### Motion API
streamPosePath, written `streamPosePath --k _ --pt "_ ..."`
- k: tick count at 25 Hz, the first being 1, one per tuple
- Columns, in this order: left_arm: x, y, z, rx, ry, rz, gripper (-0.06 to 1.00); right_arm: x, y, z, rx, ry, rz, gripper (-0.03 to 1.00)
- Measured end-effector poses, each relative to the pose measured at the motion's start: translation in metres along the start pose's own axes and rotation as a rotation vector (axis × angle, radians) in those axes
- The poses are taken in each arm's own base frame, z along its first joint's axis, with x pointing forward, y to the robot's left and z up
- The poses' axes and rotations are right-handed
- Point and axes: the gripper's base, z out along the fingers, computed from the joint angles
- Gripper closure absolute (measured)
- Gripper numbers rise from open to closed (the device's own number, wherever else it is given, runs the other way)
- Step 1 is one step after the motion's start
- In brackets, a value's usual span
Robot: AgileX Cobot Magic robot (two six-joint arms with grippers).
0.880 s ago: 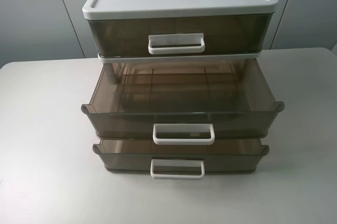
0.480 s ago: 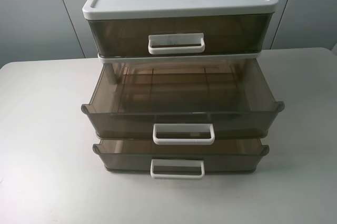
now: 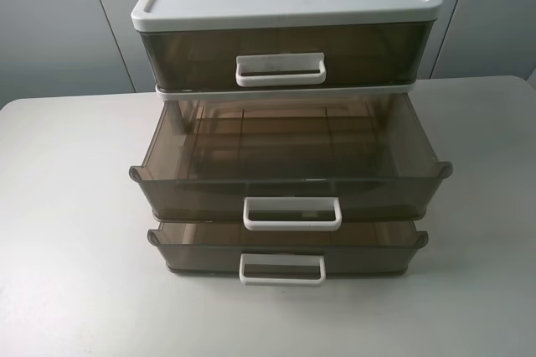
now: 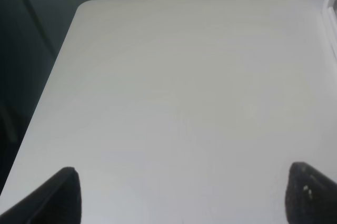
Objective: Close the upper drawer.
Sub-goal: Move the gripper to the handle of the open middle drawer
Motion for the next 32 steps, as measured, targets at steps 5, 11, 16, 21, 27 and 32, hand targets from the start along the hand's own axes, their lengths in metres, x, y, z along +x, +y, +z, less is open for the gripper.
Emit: streamPosePath --k 5,11,16,21,27,32 --pt "0.0 0.0 0.0 0.0 0.0 0.0 0.2 0.0 0.0 0.0 0.0 0.0 0.0 0.3" --pt "0.0 0.0 0.0 0.0 0.0 0.0 0.2 -0.026 0.0 -0.008 -0.002 0.0 0.003 0.3" --pt "0.0 0.0 0.0 0.0 0.0 0.0 0.2 -0.066 -0.003 0.011 -0.043 0.106 0.005 0.3" --pt "0.0 0.0 0.0 0.0 0.0 0.0 0.2 -0.097 0.007 0.047 -0.182 0.193 -0.088 0.3" --pt "0.0 0.0 0.0 0.0 0.0 0.0 0.2 -0.129 0.045 0.083 -0.402 0.309 -0.293 0.3" --pt "0.0 0.0 0.0 0.0 0.0 0.0 0.2 -0.127 0.087 0.101 -0.584 0.382 -0.501 0.29"
